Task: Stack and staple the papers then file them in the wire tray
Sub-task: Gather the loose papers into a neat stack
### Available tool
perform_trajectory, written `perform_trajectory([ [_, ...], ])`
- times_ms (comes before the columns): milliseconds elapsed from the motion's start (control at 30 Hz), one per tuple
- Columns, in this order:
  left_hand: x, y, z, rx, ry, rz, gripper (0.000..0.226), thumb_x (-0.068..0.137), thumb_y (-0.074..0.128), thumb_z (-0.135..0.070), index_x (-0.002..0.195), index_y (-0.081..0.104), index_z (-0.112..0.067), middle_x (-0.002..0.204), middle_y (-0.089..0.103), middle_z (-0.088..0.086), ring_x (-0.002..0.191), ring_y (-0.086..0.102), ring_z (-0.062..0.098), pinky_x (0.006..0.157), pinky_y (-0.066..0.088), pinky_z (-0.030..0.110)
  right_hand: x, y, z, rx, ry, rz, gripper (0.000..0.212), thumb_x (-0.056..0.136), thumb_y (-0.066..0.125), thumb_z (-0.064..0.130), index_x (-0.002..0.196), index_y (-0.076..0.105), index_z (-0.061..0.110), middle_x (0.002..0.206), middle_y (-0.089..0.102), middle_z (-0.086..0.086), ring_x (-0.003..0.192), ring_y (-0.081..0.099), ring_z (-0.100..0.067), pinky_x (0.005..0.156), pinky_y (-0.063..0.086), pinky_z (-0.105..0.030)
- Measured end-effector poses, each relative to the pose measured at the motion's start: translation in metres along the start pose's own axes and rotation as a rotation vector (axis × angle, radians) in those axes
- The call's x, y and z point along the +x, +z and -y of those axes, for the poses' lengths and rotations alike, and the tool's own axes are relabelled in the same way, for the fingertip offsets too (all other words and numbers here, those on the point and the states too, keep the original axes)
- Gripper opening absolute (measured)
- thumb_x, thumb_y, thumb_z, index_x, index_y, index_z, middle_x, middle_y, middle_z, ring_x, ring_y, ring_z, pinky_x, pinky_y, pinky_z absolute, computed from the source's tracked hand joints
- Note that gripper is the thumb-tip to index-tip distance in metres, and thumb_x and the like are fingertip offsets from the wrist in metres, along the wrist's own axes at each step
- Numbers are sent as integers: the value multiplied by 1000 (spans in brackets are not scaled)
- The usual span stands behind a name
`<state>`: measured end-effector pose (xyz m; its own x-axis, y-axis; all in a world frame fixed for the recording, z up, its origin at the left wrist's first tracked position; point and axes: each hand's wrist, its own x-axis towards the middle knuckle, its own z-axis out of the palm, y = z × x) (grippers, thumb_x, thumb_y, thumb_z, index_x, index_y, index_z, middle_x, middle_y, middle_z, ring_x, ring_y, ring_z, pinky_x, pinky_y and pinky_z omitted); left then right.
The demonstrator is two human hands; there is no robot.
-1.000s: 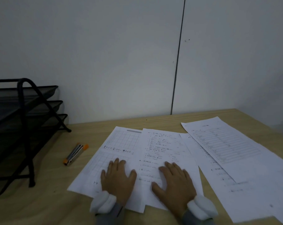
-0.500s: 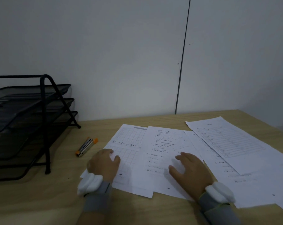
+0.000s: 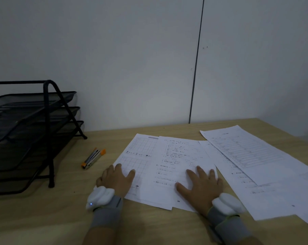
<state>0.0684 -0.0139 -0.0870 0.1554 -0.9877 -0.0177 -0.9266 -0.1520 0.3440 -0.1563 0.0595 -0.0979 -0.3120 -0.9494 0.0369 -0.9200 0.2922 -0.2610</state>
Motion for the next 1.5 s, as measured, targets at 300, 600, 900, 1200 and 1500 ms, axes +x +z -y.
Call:
perform_trajectory([
  [300,-23,19,-37,89,128,-37,75,80,30,-71,141,30,-27,147,40,1,132,36,25,103,29,40,1,1,3,-2,-77,23,75,72,31,75,138,27,40,157,17,2,143,7,-33,114,10,-51],
  [600,-32,29,-47,53,192,-57,74,79,38,-70,140,31,-27,150,32,3,138,28,24,111,22,39,19,-59,-74,155,259,-284,59,77,48,57,127,50,27,145,41,-2,132,34,-27,106,31,-43],
  [900,-29,31,-48,88,177,1,77,79,31,-73,142,25,-28,157,22,5,144,18,26,115,16,47,28,-51,-111,48,627,74,79,71,34,77,137,29,33,154,14,-6,139,-2,-47,111,4,-65],
  [1200,-32,26,-48,49,173,13,74,80,35,-70,142,27,-29,157,21,4,145,17,24,115,13,45,16,-32,-52,-61,408,105,76,78,19,74,144,10,36,158,4,-2,140,-1,-44,108,9,-68],
  [1500,-31,17,-47,1,145,-85,72,78,48,-64,137,39,-25,141,47,3,128,42,26,100,37,34,-4,-24,-12,-118,127,88,71,82,21,69,143,14,34,157,10,0,140,8,-40,110,17,-58],
])
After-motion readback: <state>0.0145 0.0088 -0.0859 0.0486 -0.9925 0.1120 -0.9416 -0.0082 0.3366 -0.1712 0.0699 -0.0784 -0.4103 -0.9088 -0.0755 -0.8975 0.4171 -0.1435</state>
